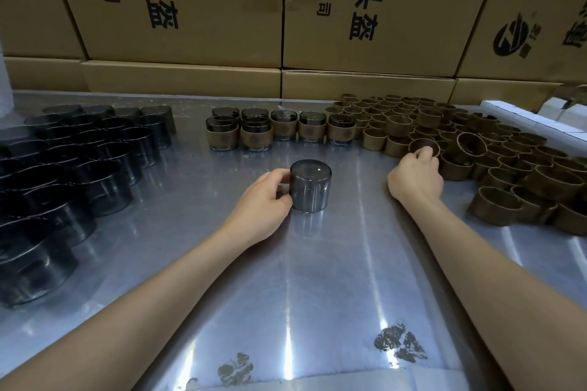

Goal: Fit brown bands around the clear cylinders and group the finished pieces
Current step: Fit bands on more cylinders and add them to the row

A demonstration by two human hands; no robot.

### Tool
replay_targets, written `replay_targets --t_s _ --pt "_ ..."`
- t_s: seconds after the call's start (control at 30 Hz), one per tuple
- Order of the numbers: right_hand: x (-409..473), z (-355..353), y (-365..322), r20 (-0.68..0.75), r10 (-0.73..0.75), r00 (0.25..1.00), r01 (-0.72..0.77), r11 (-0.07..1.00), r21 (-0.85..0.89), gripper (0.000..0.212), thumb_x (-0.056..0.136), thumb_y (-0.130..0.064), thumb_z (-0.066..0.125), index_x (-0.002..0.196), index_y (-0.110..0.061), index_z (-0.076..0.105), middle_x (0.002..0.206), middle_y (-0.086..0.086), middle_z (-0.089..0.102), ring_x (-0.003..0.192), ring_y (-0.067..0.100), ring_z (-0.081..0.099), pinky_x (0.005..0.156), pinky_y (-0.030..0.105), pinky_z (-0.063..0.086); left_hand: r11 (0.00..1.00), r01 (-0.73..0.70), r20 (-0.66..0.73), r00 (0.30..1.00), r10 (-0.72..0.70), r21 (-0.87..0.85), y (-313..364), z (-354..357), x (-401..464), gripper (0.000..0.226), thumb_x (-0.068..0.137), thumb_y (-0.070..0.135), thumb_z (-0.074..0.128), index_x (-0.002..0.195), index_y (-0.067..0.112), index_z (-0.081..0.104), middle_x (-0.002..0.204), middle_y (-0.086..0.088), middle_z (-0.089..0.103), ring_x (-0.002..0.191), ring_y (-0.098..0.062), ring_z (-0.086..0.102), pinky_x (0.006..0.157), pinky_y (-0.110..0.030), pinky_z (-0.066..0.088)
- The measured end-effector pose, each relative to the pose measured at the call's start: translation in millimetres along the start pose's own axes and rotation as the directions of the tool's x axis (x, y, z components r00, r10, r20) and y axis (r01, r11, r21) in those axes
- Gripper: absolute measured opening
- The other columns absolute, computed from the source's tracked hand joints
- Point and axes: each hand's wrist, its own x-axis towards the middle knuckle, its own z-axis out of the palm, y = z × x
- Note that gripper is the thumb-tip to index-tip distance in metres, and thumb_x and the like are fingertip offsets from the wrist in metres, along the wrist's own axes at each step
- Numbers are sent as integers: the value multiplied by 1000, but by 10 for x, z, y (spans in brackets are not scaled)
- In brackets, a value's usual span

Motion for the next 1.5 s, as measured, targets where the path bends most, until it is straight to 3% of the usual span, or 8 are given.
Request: replay_targets --t_s 0.2,0.43,0.63,0.73,0.83,1.2,1.33,1.5 --pt "-244 -76 -6 -177 -209 962 240 954 179 26 96 -11 45 116 -7 62 124 9 48 114 25 48 81 38 46 1000 3 3 1000 -3 1 8 -5 -1 41 95 4 46 133 18 50 135 0 51 117 -12 50 93 -20 36" --pt "-811 -280 -210 -419 -500 758 641 692 332 19 94 -1 47 100 -11 62 103 1 53 94 16 51 62 32 45 1000 -5 0 1000 5 -25 -3 -15 1 40 94 3 45 130 20 52 132 2 52 107 -7 50 89 -20 36" --pt "-1082 -393 -400 -465 -632 620 783 530 324 17 91 1 51 100 -12 57 92 -3 51 82 13 46 53 25 39 994 1 -16 1000 -3 -107 -25 -13 23 29 99 16 42 123 23 57 126 0 58 116 -15 54 103 -36 42" --pt "-1119 -351 -428 -424 -660 620 785 508 355 18 92 -5 53 108 -13 54 94 1 57 86 19 52 55 42 48 961 10 -38 999 -21 -277 17 -19 -1 33 102 43 31 108 34 62 118 3 63 115 -15 56 106 -42 40" --pt "-1120 -319 -433 -413 -680 606 795 489 360 27 91 -5 56 117 -10 53 94 2 60 88 20 56 59 45 51 921 -21 31 999 36 -389 81 -22 -43 50 91 64 30 120 36 59 123 10 62 120 -10 54 108 -41 38" --pt "-1060 -251 -420 -449 -593 668 735 435 520 35 96 -33 43 129 -24 39 114 -19 37 100 1 45 78 15 42 935 -103 47 991 126 -340 137 -32 -74 32 99 43 39 121 27 56 117 10 62 111 -1 56 93 -21 44" --pt "-1027 -212 -449 -62 -532 844 375 504 778 60 94 -59 37 143 -26 27 136 -13 32 122 1 39 98 16 33 928 -120 49 988 146 -353 129 -18 -65 33 98 41 40 123 25 54 120 10 61 109 6 56 88 -12 44" --pt "-949 -135 -419 255 -576 776 119 531 839 85 74 -80 27 142 -30 35 132 -16 50 127 6 45 110 33 32 944 -83 107 987 123 -318 142 -64 -64 44 88 57 38 126 37 46 120 27 54 105 23 48 88 -3 37"
